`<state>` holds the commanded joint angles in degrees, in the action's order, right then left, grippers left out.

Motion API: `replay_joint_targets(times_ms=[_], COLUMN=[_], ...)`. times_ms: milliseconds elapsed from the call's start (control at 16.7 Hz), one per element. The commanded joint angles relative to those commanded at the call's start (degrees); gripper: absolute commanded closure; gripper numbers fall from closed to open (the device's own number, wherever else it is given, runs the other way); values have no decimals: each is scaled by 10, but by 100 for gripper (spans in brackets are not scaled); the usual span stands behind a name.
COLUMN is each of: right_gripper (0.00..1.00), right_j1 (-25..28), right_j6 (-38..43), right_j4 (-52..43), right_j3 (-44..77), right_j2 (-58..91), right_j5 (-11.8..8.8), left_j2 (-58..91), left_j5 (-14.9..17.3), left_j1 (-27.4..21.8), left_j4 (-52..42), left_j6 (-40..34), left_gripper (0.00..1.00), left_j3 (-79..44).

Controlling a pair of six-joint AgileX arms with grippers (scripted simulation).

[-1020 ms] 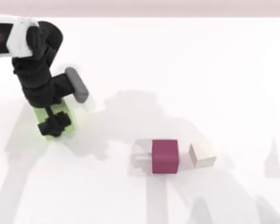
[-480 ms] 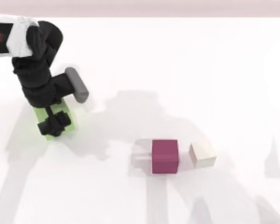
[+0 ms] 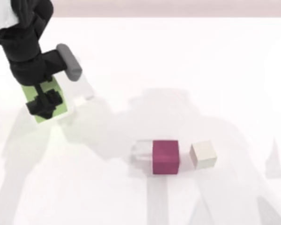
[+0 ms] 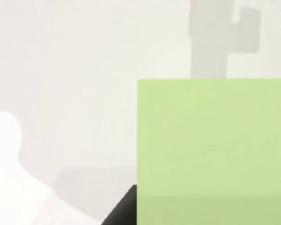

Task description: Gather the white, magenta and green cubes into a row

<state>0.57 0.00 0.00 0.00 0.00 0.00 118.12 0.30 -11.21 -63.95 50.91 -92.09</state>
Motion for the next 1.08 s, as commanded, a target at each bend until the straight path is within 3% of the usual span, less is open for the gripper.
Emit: replay_joint_targets(times_ms=[360, 840, 1080], right_gripper=[0, 0, 0], right_j1=[0, 0, 0], right_j6=[0, 0, 0], right_j4=[0, 0, 0], right_j3=[0, 0, 0], right_j2=[0, 0, 0], right_j5=[0, 0, 0], left_j2=[-5, -89, -103], left_j5=[0, 1, 1], left_j1=[-12, -189, -213], left_j4=[-4, -13, -14], left_j6=[4, 62, 72], left_gripper=[100, 100, 100], left_j3=[2, 79, 92])
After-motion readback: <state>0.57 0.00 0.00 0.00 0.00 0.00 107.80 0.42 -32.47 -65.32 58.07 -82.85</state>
